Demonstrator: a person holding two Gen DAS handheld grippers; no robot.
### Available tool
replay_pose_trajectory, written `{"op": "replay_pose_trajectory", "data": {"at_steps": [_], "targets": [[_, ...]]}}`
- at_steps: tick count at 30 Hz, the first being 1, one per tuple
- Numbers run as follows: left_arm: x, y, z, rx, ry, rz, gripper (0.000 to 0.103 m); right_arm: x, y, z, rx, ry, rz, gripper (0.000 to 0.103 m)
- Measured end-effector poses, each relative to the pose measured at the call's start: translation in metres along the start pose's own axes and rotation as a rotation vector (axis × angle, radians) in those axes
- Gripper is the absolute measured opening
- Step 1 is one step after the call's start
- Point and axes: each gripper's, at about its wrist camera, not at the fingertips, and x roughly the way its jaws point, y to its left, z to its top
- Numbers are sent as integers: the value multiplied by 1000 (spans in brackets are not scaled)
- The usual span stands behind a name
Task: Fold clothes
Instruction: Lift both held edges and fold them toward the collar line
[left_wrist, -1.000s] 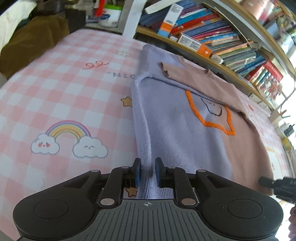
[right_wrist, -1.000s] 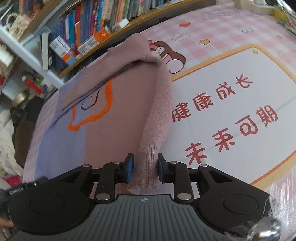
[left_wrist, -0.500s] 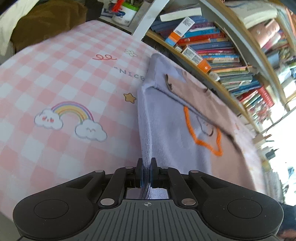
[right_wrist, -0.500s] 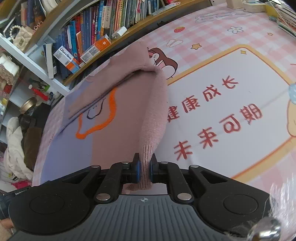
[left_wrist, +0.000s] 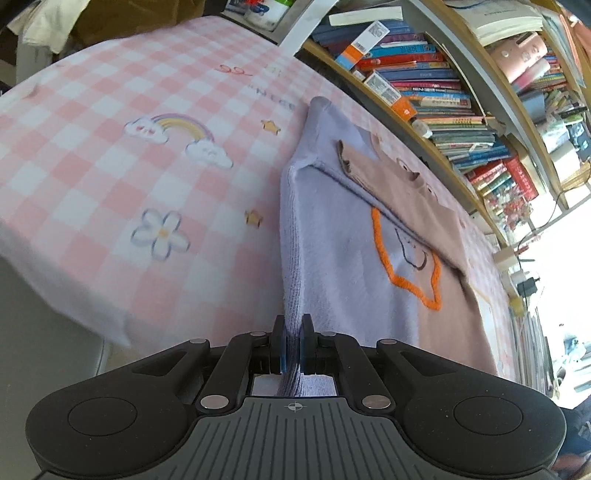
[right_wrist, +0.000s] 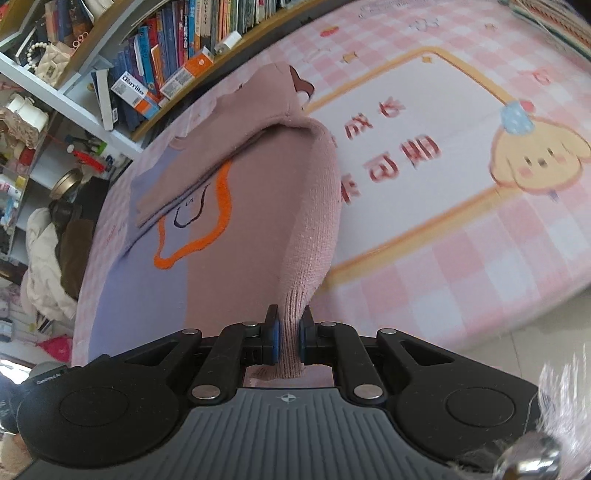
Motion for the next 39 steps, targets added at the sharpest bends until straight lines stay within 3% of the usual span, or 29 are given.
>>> {"op": "replay_pose_trajectory", "data": {"at_steps": [6,8,12,18,26,32,39], "targets": [[-10,8,-17,11,48,0,5,-3,-13,-10,-4,143,38,9],[-12,8,-13,-8,31,-39,5,-6,-12,-11,-15,140,49,9],[-12,2,7,-50,-29,-139,5,-19,0,0,-35,57,114,9],[0,-11,51,-107,-169,-293,5,-34,18,45,-8,-139,187,9],[29,-26,102,-83,-247,-298,5,-25,31,106,93,-323,226,9],[57,-29,139,-76,-225,-282,5,-3,43,141,103,-358,210,9],[105,-29,167,-81,-162,-226,5,39,47,177,143,-334,129,9]]}}
